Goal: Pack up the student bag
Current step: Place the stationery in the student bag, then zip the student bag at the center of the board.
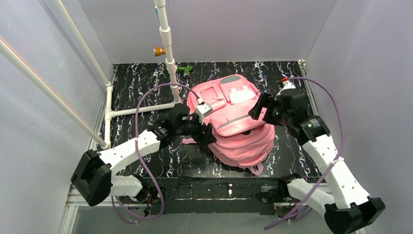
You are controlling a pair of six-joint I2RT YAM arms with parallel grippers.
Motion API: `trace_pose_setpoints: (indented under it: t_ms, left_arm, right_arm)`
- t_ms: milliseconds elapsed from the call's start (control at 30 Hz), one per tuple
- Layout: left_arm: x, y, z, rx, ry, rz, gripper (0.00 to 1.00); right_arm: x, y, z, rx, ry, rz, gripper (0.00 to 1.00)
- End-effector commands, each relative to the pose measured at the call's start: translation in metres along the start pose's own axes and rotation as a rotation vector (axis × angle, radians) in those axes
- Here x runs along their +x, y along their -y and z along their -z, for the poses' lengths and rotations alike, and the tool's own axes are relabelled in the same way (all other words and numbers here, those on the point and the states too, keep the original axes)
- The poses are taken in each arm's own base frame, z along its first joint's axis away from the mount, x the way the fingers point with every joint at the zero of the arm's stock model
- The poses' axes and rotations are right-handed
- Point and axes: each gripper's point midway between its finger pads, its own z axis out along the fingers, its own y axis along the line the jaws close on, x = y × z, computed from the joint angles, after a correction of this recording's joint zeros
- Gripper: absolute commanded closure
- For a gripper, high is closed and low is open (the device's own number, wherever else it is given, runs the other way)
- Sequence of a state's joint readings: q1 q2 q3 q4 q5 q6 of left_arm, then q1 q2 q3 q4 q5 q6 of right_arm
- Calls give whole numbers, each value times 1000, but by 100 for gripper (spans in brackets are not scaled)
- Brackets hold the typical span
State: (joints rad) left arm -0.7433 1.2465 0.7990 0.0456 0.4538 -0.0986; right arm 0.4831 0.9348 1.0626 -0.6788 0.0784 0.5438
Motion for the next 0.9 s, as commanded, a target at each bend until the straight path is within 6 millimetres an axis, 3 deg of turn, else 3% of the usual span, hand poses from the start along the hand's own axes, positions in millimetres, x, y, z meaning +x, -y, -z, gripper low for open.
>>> trace_pose_setpoints:
  t_ms: [0,67,233,367,567,667,867]
  left_arm:
    - [-21,8,-5,69,67,-120,36]
    - [-19,11,-8,86,60,-125,42]
    - [-16,19,-13,111,47,-125,56]
    - [-18,23,-15,127,46,-109,69]
    - [-21,33,-13,167,49,-97,87]
    - [-23,40,-12,181,54,-103,99]
    - [-24,65,-13,241,37,-39,100]
  right_arm:
    - [-17,6,-8,-121,-30,-42,9]
    - [-15,13,-12,-140,-51,-66,13]
    - [-32,25,-7,-78,10,-8,11]
    - [-19,40,-25,-49,-57,2,11]
    - [-22,21,-37,-185,-11,-14,12]
    - [-12,26,-41,-177,-46,-12,13]
    - [11,26,-38,-200,-76,-80,18]
